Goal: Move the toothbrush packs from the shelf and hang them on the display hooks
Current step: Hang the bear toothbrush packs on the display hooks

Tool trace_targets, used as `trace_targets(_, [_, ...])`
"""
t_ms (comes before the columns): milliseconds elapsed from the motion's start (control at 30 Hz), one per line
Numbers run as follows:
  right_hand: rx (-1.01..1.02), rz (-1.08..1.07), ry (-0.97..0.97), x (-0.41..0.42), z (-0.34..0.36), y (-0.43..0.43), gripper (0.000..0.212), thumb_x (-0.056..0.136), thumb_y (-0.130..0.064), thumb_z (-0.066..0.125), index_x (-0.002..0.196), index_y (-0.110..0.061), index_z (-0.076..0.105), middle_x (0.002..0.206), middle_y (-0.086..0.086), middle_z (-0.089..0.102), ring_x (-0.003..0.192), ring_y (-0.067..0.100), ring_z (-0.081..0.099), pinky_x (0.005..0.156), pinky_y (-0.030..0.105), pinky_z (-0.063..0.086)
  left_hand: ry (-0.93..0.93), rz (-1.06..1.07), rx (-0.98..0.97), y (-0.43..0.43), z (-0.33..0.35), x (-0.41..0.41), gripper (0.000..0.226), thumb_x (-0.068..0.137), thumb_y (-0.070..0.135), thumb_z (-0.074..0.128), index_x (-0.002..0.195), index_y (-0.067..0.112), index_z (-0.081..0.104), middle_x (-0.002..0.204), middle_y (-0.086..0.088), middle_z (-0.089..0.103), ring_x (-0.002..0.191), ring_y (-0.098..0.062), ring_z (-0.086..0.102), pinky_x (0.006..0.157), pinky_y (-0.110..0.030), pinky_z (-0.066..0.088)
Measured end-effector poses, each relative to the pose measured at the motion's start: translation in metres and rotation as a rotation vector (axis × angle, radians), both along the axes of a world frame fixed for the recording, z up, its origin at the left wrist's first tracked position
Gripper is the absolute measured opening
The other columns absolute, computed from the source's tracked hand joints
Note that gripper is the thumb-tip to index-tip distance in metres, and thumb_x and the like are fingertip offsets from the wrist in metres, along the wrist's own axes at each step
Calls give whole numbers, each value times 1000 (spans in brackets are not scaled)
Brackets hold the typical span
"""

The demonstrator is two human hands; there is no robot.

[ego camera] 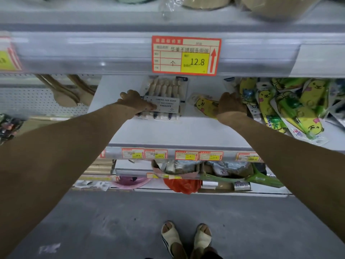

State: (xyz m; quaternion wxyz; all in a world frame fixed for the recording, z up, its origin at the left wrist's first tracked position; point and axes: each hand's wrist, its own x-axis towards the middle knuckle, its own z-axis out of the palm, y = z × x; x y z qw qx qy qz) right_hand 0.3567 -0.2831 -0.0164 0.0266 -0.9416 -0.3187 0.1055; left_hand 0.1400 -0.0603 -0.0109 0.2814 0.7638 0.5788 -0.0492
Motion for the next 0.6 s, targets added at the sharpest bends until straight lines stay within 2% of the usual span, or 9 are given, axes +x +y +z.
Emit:
trace_targets(33, [-17,-5,10,-1,1,2,38,98,-22,61,130,-3,55,138,23,49,133,44,49,107,55,46,-29,4,-15,0,1,1,94,74,53,91,136,4,40,134,-16,38,118,-33,56,75,-40,55])
trace_targets(100, [-30,-35,39,-1,3,2,42,97,-28,64,132,-8,53,139,21,48,134,44,47,107,57,43,-40,-21,-11,-2,4,5,99,74,50,93,140,2,37,137,-19,42,117,-35,58,82,-43,60])
trace_targets(200, [-7,-79,157,5,5,2,81,87,-36,79,148,-9,32,151,25,41,143,47,38,110,61,41,-57,-27,-60,-5,8,6,99,74,47,94,140,2,35,128,-18,50,114,-35,61,72,-39,53])
trace_targets(267, [35,-72,238,9,9,-3,102,81,-34,87,153,-6,22,152,28,42,144,50,37,111,61,43,-117,-15,-130,-3,6,5,91,70,41,97,133,5,42,121,-15,62,106,-32,67,68,-34,53])
trace_targets(367, [153,-67,270,7,17,-14,89,77,-28,93,142,-4,38,135,24,57,132,47,51,107,55,49,-165,-22,-206,-5,7,6,66,74,28,97,121,6,55,109,-10,68,86,-20,64,64,-25,52])
trace_targets(433, [197,-104,288,1,21,-22,83,76,-28,94,138,-6,44,133,22,60,129,44,54,101,51,53,-165,-20,-227,-5,8,9,54,78,23,94,115,5,59,103,-7,67,78,-16,59,62,-21,49])
trace_targets(500, [209,-139,315,-5,23,-28,77,78,-28,93,136,-7,47,130,21,62,123,43,59,97,52,57,-146,-20,-244,-6,12,10,48,80,23,93,113,6,62,101,-6,68,78,-18,60,64,-21,49])
trace_targets(600, [236,-165,327,-12,25,-39,64,84,-22,86,134,-6,49,128,20,63,113,41,63,92,54,59,-139,6,-298,-7,17,9,47,79,24,93,115,5,68,103,-6,73,89,-22,65,78,-27,54])
